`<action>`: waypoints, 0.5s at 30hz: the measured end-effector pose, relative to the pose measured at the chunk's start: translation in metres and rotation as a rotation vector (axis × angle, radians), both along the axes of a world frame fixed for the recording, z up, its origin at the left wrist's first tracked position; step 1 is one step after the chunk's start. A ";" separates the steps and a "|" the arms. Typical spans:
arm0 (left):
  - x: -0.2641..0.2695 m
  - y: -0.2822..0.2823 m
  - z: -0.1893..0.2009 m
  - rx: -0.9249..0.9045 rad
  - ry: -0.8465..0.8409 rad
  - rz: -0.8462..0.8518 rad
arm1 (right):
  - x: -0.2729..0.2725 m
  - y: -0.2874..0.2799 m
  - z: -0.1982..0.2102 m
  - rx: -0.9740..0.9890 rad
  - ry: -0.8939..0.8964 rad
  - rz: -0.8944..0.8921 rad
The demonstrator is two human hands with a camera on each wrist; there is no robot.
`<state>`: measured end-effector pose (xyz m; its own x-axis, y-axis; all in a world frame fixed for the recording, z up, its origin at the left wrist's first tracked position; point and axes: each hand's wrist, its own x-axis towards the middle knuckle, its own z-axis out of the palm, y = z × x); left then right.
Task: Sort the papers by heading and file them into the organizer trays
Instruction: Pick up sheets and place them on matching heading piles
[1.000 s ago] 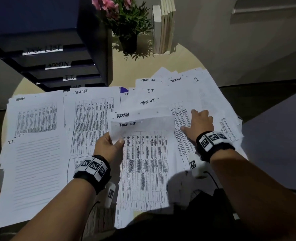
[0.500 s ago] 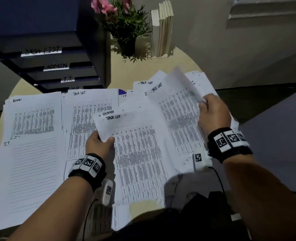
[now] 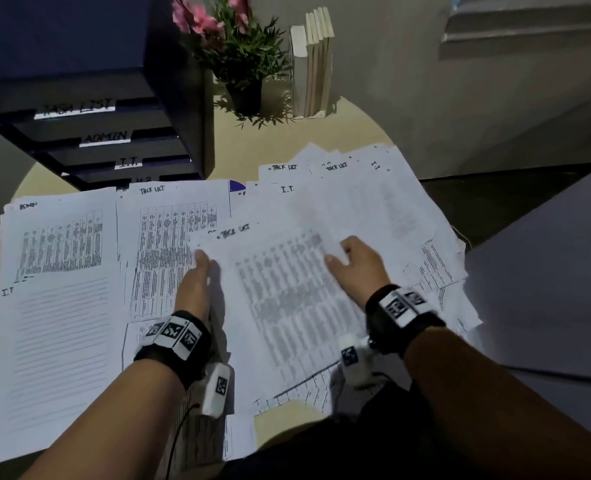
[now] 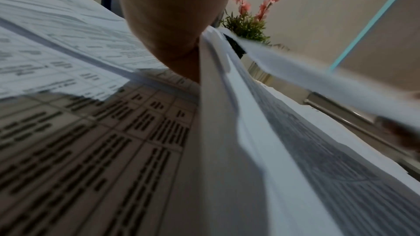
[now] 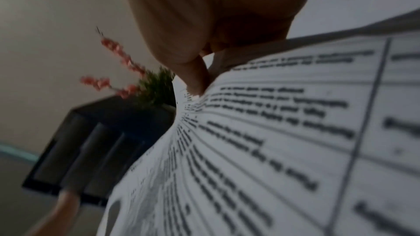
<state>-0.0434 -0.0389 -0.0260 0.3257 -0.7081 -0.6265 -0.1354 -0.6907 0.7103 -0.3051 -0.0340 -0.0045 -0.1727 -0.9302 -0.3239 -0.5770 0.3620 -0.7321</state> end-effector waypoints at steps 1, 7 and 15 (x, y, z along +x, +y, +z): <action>-0.006 0.004 0.007 -0.033 -0.058 -0.047 | 0.009 0.006 -0.009 0.042 -0.013 0.016; -0.007 0.019 0.000 -0.210 -0.195 -0.189 | -0.010 -0.008 -0.028 0.045 0.201 -0.076; 0.007 0.035 -0.006 -0.228 -0.068 -0.227 | -0.045 -0.023 -0.044 0.212 0.388 -0.247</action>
<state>-0.0365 -0.0038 -0.0323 0.1787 -0.8868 -0.4262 -0.3201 -0.4620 0.8271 -0.3499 -0.0568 -0.0481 -0.5241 -0.7673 -0.3696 -0.6707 0.6393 -0.3762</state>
